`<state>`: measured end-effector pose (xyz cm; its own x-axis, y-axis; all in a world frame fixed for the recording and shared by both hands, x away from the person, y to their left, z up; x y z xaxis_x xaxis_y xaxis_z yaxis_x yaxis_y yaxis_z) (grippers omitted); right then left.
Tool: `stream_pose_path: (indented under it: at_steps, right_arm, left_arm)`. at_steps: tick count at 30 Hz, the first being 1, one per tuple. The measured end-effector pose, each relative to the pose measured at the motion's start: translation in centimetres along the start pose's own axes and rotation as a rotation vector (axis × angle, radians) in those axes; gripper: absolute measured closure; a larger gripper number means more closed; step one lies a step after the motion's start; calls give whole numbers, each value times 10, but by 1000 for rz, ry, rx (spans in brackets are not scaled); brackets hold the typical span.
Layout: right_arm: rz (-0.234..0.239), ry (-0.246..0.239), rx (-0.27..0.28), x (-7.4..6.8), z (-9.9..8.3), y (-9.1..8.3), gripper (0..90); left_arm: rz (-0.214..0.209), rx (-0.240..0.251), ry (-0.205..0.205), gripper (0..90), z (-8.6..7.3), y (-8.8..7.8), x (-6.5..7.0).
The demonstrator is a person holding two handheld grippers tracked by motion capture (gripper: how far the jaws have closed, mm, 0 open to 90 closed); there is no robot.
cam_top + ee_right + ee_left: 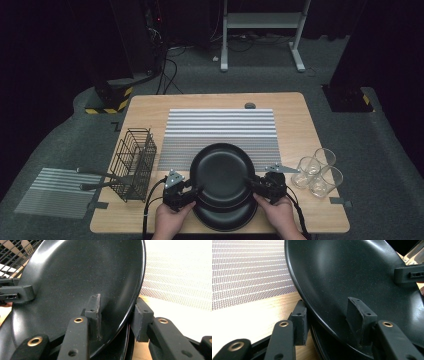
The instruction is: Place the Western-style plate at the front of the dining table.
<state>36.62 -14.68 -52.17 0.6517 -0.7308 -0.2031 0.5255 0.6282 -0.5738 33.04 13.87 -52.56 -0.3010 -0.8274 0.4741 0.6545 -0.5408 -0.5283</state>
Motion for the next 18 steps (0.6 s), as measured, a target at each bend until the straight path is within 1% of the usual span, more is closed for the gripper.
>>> stream_pose_path:
  at_steps: [4, 8, 9, 10, 11, 12, 13, 16, 18]
  right_arm:
    - [-8, 1, -3, -1, 0, 0, 634]
    - [-13, -33, 0, -1, 0, 1, 615]
    - [-20, -37, 1, -2, 0, 1, 606]
    - [-29, -55, 1, -2, 0, 1, 600]
    - [-35, -53, 1, -4, 0, 1, 595]
    - [-41, -66, 8, -4, 0, 2, 592]
    - [-36, -63, 6, -3, 0, 1, 593]
    - [-26, -69, 8, -2, 0, 1, 598]
    - [-17, -58, 7, -1, 0, 1, 608]
  left_arm:
    - [3, 5, -4, 540, 0, 0, 0]
    - [-11, 10, 3, 539, -1, 0, -2]
    - [-15, 12, 3, 538, -1, 1, -2]
    - [-19, 14, 7, 538, -2, 1, -3]
    - [-21, 17, 9, 538, -2, 1, -3]
    - [-23, 23, 10, 538, -2, 1, -3]
    - [-25, 19, 26, 538, -2, 1, -4]
    - [-23, 15, 29, 538, -1, 1, -4]
    - [-20, 18, 30, 538, -1, 1, -3]
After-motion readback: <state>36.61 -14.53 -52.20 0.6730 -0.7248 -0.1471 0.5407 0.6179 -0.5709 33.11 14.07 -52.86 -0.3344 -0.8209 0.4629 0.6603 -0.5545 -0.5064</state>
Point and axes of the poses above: each handheld gripper's, and its own axes: y roughly forward along the jaws, z roughly out of its top, x roughly to its right, the point moved 3 cm from there along y, roughly forward along the jaws, and after that the axes turned 14 degrees about -y, right-handed, at the moved point
